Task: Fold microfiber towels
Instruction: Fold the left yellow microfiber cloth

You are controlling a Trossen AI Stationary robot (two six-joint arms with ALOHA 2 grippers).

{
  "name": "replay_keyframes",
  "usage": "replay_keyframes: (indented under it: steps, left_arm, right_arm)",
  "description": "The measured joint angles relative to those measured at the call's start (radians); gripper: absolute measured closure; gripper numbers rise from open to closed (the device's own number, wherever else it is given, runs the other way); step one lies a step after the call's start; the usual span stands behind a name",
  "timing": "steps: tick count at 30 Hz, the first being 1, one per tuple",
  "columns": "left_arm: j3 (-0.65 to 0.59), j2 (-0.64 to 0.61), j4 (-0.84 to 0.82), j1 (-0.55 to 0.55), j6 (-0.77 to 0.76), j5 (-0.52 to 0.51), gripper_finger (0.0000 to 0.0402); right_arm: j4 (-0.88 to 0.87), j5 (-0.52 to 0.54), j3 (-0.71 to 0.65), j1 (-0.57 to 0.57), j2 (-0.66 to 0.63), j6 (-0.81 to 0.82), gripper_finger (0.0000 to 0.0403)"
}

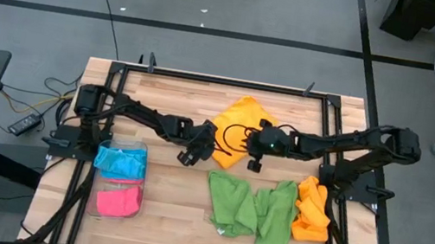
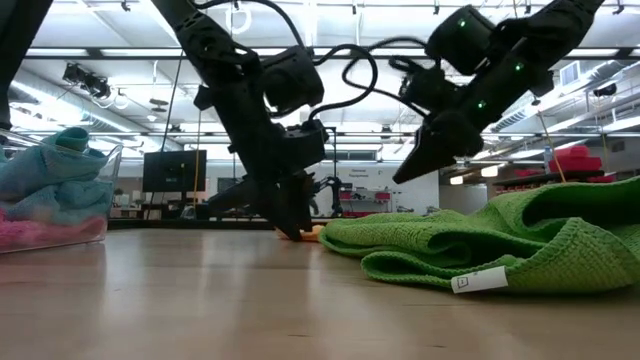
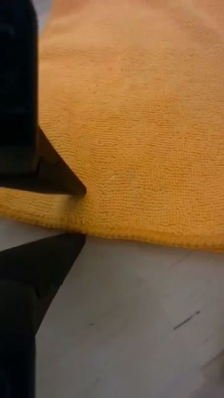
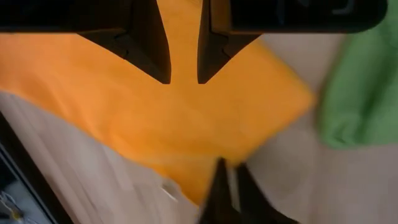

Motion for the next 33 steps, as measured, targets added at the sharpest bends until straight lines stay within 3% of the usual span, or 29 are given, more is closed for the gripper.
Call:
replay_keyframes:
  steps: [8, 16, 23, 27, 33]
  left_arm:
    - [-0.002, 0.005, 0.032, 0.009, -0.060, -0.002, 0.0390]
    - [0.042, -0.030, -0.058, 0.005, -0.187, -0.012, 0.0394]
    - [0.130, -0.031, -0.144, -0.002, -0.246, -0.006, 0.0395]
    - [0.175, -0.035, -0.195, -0.002, -0.260, -0.003, 0.0394]
    - [0.179, -0.036, -0.206, 0.002, -0.265, -0.001, 0.0392]
  right_arm:
    - [0.057, -0.002, 0.000, 0.091, 0.000, 0.039, 0.0315]
    - [0.062, 0.001, 0.000, 0.146, 0.000, 0.145, 0.0315]
    - [0.119, 0.071, 0.001, 0.200, 0.045, 0.155, 0.0312]
    - [0.144, 0.086, 0.000, 0.219, 0.119, 0.161, 0.0288]
    - [0.283, 0.092, 0.002, 0.243, 0.245, 0.103, 0.0221]
